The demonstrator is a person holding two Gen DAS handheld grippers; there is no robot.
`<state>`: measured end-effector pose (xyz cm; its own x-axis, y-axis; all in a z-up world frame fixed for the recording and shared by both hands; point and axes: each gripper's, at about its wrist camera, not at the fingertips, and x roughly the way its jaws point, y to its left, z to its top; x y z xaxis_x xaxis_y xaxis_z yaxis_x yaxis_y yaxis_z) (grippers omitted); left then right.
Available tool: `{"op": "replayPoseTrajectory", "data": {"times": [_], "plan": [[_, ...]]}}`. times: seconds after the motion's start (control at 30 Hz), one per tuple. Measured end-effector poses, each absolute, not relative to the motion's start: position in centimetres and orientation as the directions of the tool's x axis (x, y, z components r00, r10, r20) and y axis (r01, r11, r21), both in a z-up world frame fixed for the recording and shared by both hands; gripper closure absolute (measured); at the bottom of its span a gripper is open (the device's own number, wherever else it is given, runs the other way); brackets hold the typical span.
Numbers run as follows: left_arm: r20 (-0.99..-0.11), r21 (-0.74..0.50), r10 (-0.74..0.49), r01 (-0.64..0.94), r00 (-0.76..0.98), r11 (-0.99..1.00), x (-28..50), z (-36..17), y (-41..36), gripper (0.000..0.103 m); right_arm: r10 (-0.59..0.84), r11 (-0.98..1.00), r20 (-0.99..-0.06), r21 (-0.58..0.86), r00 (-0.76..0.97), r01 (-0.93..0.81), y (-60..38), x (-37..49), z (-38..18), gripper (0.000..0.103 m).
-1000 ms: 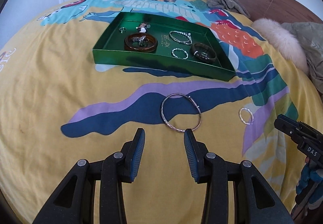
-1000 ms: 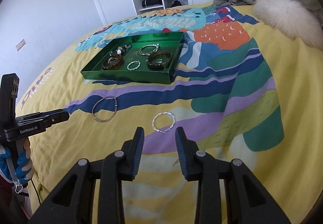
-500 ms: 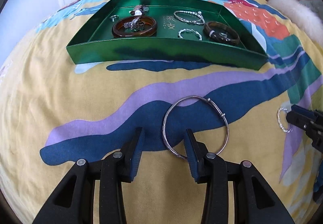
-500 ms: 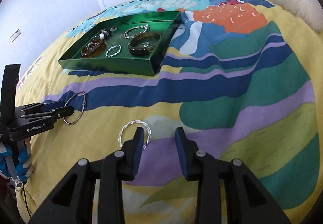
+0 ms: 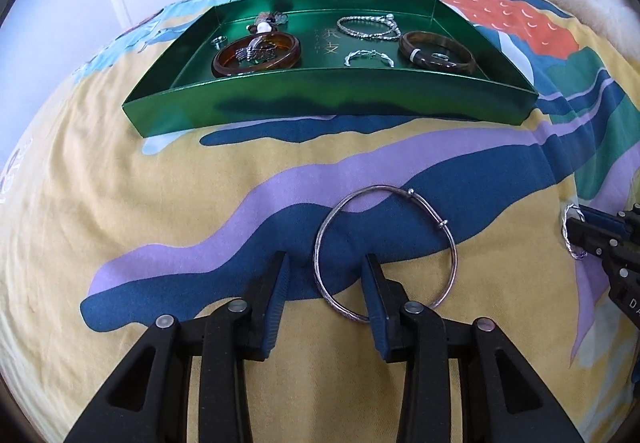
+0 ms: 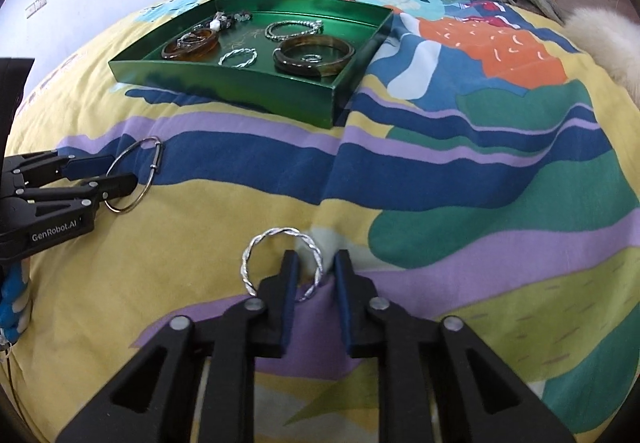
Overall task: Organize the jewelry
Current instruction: 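Grasp the plain silver bangle with the left tool while the right grasps the other twisted hoop, then carry the silver bangle and twisted hoop over the green tray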
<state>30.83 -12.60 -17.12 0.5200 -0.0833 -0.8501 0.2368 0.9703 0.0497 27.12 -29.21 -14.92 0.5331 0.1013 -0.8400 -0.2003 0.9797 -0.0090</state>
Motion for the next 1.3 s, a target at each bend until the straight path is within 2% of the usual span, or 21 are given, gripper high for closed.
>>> {"op": "replayPoseTrajectory", "data": {"times": [0.07, 0.13, 0.27, 0.67, 1.3], "plan": [[-0.842, 0.06, -0.081, 0.241, 0.534, 0.969, 30.6, -17.0, -12.6, 0.078, 0.098, 0.98, -0.835, -0.014, 0.542, -0.198, -29.1, 26.8, -14.8, 0.095], [-0.837, 0.054, -0.081, 0.23, 0.541, 0.972, 30.5, -16.9, -12.2, 0.09, 0.103, 0.983, -0.824, -0.003, 0.558, -0.185, -29.2, 26.4, -14.6, 0.096], [-0.829, 0.051, -0.077, 0.211, 0.555, 0.976, 30.1, -16.3, -11.8, 0.098, 0.114, 0.988, -0.795, 0.027, 0.596, -0.153, -29.8, 24.9, -13.7, 0.098], [-0.794, 0.134, -0.044, 0.244, 0.607, 0.96, 25.8, -13.9, -12.4, 0.098, 0.123, 0.992, -0.738, 0.081, 0.663, -0.094, -30.3, 19.1, -10.4, 0.099], [-0.717, 0.166, -0.082, 0.284, 0.692, 0.944, 18.6, -6.8, -10.2, 0.098, 0.13, 0.992, -0.689, 0.089, 0.713, -0.095, -28.6, 11.0, -5.8, 0.099]]}}
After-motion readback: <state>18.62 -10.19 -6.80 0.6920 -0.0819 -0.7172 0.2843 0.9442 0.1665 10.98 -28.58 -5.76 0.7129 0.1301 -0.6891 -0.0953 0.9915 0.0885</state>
